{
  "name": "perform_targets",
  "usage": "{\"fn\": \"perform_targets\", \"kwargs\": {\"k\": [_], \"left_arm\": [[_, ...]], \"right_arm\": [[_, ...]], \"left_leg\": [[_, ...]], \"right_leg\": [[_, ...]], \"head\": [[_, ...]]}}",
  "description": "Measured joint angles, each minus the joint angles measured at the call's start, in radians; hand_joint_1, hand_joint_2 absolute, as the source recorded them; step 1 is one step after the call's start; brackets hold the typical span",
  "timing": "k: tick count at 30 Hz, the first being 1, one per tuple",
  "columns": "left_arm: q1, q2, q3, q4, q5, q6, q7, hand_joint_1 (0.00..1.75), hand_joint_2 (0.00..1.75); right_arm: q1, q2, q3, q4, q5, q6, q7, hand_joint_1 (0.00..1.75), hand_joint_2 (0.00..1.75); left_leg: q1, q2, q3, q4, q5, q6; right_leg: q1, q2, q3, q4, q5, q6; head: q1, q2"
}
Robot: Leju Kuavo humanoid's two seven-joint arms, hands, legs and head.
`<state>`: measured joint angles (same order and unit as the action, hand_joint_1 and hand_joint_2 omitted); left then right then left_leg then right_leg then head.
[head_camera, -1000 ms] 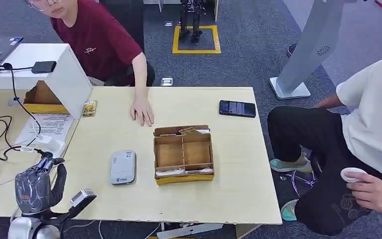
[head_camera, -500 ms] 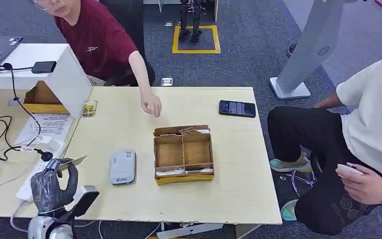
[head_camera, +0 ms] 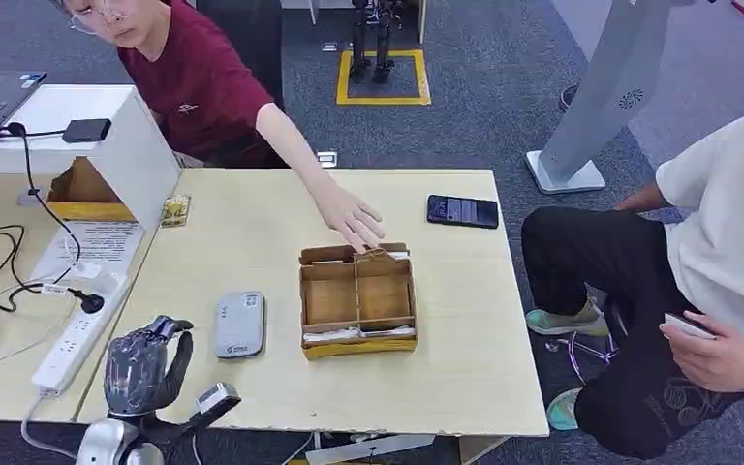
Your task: Pass the card to the sensor for recognition and then transmit it.
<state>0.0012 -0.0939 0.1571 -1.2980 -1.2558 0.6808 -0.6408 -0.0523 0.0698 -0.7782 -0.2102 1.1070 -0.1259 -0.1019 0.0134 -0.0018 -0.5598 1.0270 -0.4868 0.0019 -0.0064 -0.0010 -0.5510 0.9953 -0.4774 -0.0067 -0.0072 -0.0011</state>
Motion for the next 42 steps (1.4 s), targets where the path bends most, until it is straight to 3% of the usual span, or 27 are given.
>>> {"fn": "perform_targets", "kwargs": {"k": [2, 3, 5, 9, 13, 21, 36, 42], "left_arm": [[-0.011, 0.000, -0.032, 0.051, 0.207, -0.106, 0.052, 1.75, 1.75], [-0.013, 0.000, -0.055, 0.056, 0.324, -0.192, 0.075, 1.75, 1.75], [-0.018, 0.000, -0.096, 0.059, 0.443, -0.302, 0.104, 1.75, 1.75], [-0.028, 0.000, -0.140, 0.059, 0.515, -0.349, 0.125, 1.75, 1.75], [-0.031, 0.002, -0.151, 0.059, 0.522, -0.345, 0.121, 1.75, 1.75], [-0.049, 0.000, -0.180, 0.075, 0.417, -0.218, 0.127, 1.75, 1.75], [-0.061, -0.005, -0.198, 0.096, 0.410, -0.208, 0.129, 1.75, 1.75], [-0.077, -0.009, -0.198, 0.096, 0.398, -0.151, 0.132, 1.75, 1.75]], "right_arm": [[-0.001, 0.003, -0.011, 0.000, 0.004, 0.001, -0.005, 0.00, 0.00], [0.000, 0.004, -0.018, 0.000, 0.006, 0.003, -0.006, 0.00, 0.00], [0.001, 0.004, -0.028, 0.000, 0.014, 0.004, -0.007, 0.00, 0.00], [0.001, 0.006, -0.044, 0.000, 0.022, 0.005, -0.009, 0.00, 0.00], [0.001, 0.008, -0.053, 0.000, 0.028, 0.005, -0.012, 0.00, 0.00], [-0.001, 0.008, -0.068, 0.000, 0.056, 0.006, -0.013, 0.00, 0.00], [0.000, 0.009, -0.069, 0.000, 0.060, 0.006, -0.016, 0.00, 0.00], [-0.001, 0.009, -0.069, 0.000, 0.074, 0.006, -0.021, 0.00, 0.00]], "left_leg": [[0.000, 0.001, 0.000, 0.000, 0.000, 0.000], [0.000, 0.002, 0.000, 0.000, 0.000, 0.000], [0.000, 0.001, -0.001, 0.000, 0.001, 0.000], [0.000, 0.002, -0.001, 0.000, 0.000, 0.001], [-0.001, 0.001, -0.001, 0.000, 0.000, 0.001], [0.000, 0.002, -0.001, 0.000, 0.001, 0.001], [0.000, 0.002, -0.001, 0.000, 0.000, 0.001], [0.000, 0.002, -0.001, 0.000, 0.001, 0.001]], "right_leg": [[0.000, 0.001, -0.001, 0.000, 0.001, -0.001], [0.000, 0.001, -0.001, 0.000, 0.001, 0.000], [0.000, 0.001, -0.001, 0.000, 0.001, 0.000], [0.000, 0.002, -0.001, 0.000, 0.001, 0.000], [0.000, 0.002, -0.001, 0.000, 0.001, 0.000], [0.000, 0.002, -0.001, 0.000, 0.001, 0.000], [0.000, 0.002, -0.001, 0.000, 0.001, 0.000], [0.000, 0.002, -0.001, 0.000, 0.001, 0.000]], "head": [[0.000, 0.000], [-0.001, 0.000], [-0.001, 0.000], [0.000, 0.000], [-0.001, 0.000], [-0.001, 0.000], [-0.001, 0.000], [-0.001, 0.000]]}}
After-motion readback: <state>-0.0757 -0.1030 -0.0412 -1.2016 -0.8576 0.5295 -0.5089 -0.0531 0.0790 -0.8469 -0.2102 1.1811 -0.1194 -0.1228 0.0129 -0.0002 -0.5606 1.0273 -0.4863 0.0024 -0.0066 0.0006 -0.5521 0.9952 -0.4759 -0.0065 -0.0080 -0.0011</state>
